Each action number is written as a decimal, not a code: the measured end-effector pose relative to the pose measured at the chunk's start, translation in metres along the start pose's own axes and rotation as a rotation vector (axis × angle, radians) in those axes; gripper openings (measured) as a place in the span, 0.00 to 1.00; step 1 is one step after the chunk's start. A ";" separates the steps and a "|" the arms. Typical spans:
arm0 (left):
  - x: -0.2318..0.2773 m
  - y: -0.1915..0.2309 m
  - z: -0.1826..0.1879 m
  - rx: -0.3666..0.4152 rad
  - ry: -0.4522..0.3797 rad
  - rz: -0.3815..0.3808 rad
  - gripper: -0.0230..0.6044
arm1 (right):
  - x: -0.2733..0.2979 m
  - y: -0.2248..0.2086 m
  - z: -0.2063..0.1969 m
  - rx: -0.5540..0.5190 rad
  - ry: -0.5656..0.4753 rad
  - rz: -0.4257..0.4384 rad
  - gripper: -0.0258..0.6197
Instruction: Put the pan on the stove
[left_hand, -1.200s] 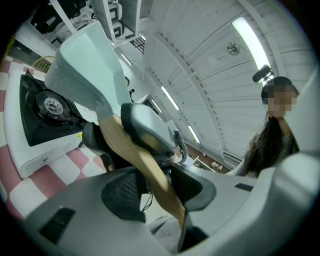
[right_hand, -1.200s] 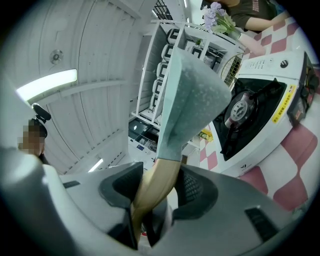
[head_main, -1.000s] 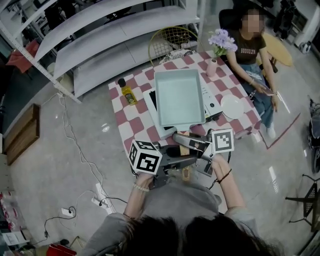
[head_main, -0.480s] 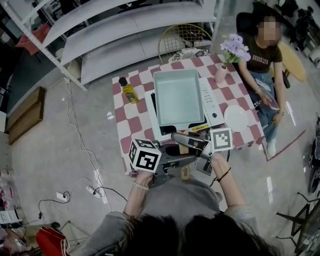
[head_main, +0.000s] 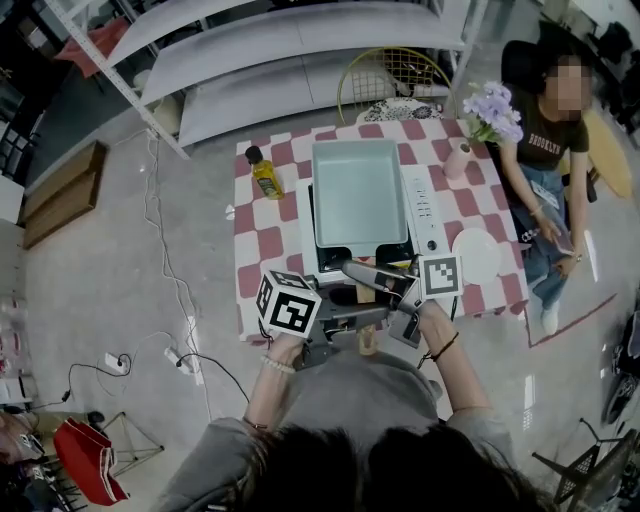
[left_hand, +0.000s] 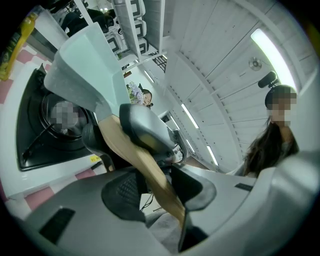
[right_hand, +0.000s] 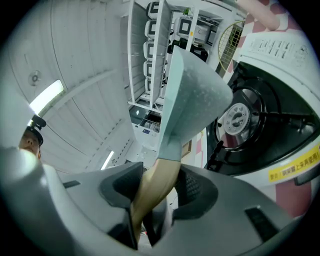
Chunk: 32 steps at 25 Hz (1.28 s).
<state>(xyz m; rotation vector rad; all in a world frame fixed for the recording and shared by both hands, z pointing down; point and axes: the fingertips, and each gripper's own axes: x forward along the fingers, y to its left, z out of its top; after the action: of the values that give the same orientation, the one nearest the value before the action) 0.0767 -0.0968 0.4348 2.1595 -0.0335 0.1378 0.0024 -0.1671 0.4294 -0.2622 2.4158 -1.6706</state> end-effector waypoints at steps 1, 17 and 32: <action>0.001 0.001 0.001 -0.005 -0.005 0.005 0.29 | 0.000 -0.002 0.000 0.003 0.008 0.000 0.35; 0.016 0.017 0.004 -0.077 -0.064 0.042 0.29 | -0.009 -0.021 0.001 0.068 0.086 0.012 0.35; 0.016 0.026 -0.001 -0.157 -0.048 0.007 0.30 | -0.010 -0.039 -0.003 0.131 0.082 -0.043 0.35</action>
<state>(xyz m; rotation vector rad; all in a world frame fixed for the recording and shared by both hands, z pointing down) 0.0907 -0.1104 0.4588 2.0061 -0.0773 0.0845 0.0130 -0.1756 0.4671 -0.2319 2.3601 -1.8848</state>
